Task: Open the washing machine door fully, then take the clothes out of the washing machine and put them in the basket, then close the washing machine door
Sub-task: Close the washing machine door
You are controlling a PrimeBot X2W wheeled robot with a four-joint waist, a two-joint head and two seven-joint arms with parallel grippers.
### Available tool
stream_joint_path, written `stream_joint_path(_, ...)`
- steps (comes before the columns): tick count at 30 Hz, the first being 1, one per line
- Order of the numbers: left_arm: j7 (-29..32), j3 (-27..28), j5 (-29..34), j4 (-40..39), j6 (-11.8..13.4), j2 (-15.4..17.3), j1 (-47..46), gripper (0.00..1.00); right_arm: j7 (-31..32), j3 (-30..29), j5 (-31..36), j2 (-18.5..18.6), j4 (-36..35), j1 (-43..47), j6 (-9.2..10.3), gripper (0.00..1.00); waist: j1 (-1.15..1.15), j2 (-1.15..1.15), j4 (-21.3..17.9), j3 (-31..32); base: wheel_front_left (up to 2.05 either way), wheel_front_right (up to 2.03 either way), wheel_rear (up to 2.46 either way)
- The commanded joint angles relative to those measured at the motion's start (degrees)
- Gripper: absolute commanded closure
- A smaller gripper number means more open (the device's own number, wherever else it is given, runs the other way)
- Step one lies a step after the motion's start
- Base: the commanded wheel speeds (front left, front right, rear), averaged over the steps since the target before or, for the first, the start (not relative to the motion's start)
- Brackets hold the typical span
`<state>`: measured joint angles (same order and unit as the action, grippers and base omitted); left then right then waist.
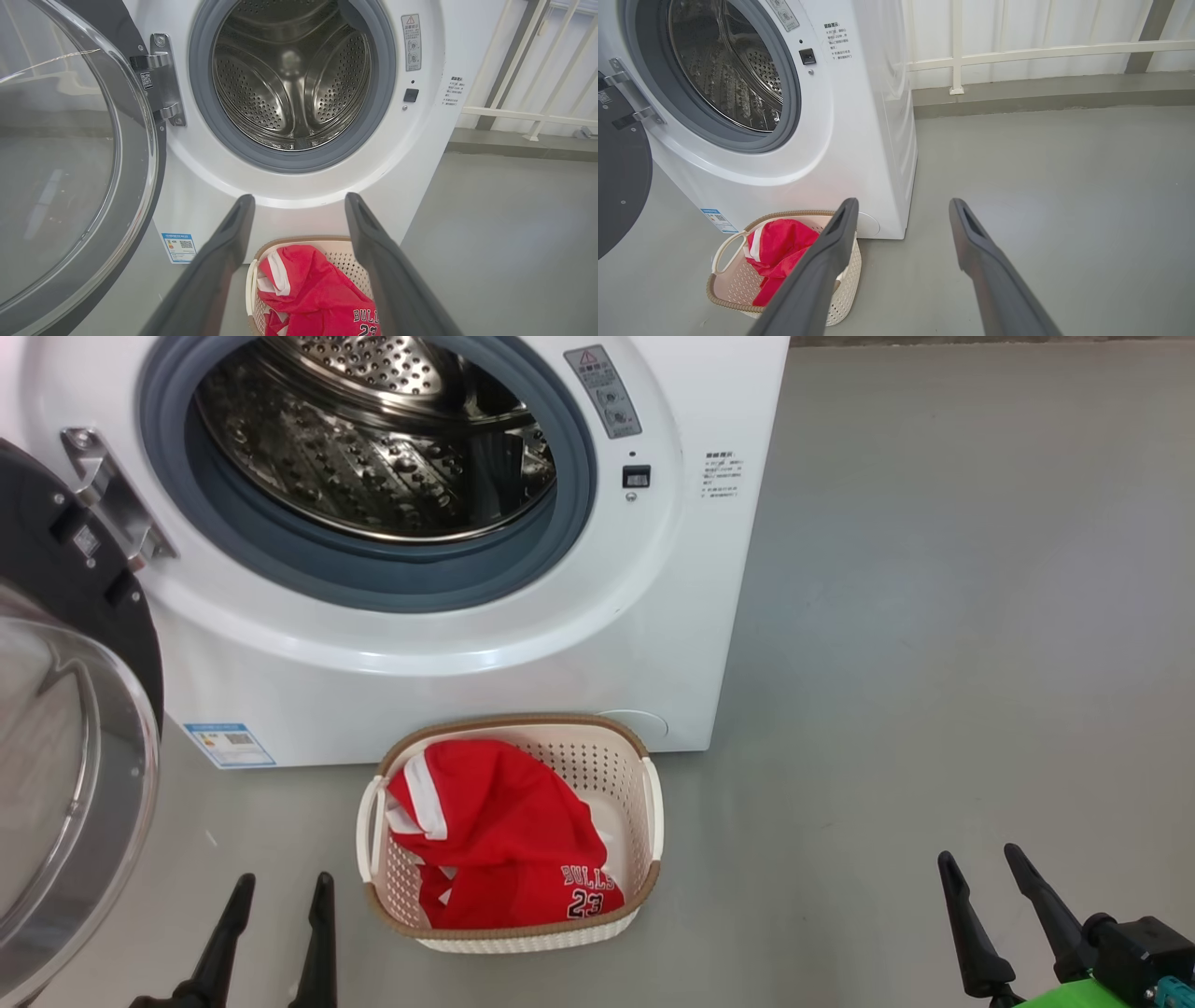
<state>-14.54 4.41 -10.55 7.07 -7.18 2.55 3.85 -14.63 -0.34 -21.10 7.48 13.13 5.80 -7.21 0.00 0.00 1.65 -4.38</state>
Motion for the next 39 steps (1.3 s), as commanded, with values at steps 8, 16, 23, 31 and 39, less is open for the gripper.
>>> stream_joint_path(8,-0.5,1.1,0.3,-1.4,-0.3,0.3,-0.8,0.0,-0.4,1.2,0.1,1.1,-1.2,-0.5,-0.28,0.0,0.0,0.0,0.0,0.3,-0.09,0.09,0.0)
stream_joint_path(16,-0.5,1.2,0.1,-0.3,-0.3,0.3,-0.9,0.0,-0.4,1.6,0.2,1.0,-1.1,-0.4,-0.28,0.0,0.0,0.0,0.6,0.8,0.0,0.0,0.0)
stream_joint_path(23,-0.5,1.0,-1.3,1.0,-0.3,0.3,-0.7,0.0,-0.4,2.4,0.2,1.3,-0.9,-0.1,-0.28,0.0,0.0,0.0,3.2,1.5,0.0,0.0,0.0)
stream_joint_path(31,-0.5,0.8,-3.2,1.6,0.5,0.3,-0.3,0.0,-0.4,3.7,0.1,2.2,-0.8,-0.4,-0.28,0.0,0.0,0.0,8.7,1.6,0.0,0.0,0.0)
stream_joint_path(39,-0.5,0.2,-4.6,1.8,2.3,0.3,1.0,0.0,-0.4,5.5,0.0,2.9,-0.4,-1.1,-0.28,0.0,0.0,0.0,14.6,2.0,0.0,0.0,0.0)
